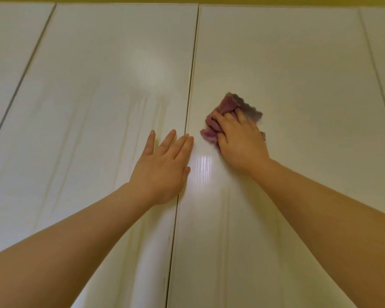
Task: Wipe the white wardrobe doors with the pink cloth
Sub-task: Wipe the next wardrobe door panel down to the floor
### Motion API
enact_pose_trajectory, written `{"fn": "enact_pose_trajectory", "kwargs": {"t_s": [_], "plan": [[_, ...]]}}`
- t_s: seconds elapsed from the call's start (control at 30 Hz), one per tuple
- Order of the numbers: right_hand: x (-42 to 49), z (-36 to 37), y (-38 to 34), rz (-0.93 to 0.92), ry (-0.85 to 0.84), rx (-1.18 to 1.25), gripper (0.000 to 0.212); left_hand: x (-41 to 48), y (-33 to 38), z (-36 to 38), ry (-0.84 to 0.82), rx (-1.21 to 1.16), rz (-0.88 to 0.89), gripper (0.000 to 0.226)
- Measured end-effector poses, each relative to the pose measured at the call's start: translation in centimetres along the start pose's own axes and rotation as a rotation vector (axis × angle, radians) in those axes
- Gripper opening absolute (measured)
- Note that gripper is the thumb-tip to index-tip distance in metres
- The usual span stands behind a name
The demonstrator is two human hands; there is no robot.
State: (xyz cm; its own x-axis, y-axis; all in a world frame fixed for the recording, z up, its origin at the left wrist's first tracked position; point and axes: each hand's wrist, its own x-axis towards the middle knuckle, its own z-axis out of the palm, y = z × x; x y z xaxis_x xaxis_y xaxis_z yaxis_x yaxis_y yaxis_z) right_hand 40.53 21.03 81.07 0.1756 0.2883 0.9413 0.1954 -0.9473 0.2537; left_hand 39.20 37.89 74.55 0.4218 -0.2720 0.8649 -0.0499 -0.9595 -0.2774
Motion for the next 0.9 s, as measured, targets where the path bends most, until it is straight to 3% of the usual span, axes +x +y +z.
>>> {"fn": "enact_pose_trajectory", "kwargs": {"t_s": [0.17, 0.3, 0.43, 0.47, 0.6, 0.77, 0.9], "plan": [[-1.7, 0.2, 0.4, -0.293, -0.110, -0.060, 0.054, -0.1, -0.8, 0.1, -0.046, 0.001, 0.024, 0.058], [0.9, -0.5, 0.0, -0.011, -0.009, -0.010, 0.050, -0.1, -0.6, 0.1, -0.049, -0.063, 0.025, 0.058], [-2.6, 0.7, -1.6, -0.319, -0.129, -0.057, 0.052, -0.1, -0.8, 0.2, -0.022, -0.069, 0.034, 0.057], [-1.9, 0.2, -1.0, -0.312, -0.129, -0.059, 0.051, -0.2, -0.9, 0.2, -0.031, -0.059, 0.033, 0.057], [-0.3, 0.2, -0.9, 0.022, 0.030, 0.032, 0.049, 0.0, -1.0, 0.1, -0.058, -0.064, 0.033, 0.058], [-5.2, 0.6, -0.7, -0.317, -0.159, -0.016, 0.057, 0.0, -1.1, 0.1, -0.087, -0.027, 0.036, 0.059], [-1.9, -0.9, 2.6, 0.069, 0.027, 0.033, 0.051, -0.6, -1.0, 0.1, -0.064, -0.009, 0.038, 0.062]]}}
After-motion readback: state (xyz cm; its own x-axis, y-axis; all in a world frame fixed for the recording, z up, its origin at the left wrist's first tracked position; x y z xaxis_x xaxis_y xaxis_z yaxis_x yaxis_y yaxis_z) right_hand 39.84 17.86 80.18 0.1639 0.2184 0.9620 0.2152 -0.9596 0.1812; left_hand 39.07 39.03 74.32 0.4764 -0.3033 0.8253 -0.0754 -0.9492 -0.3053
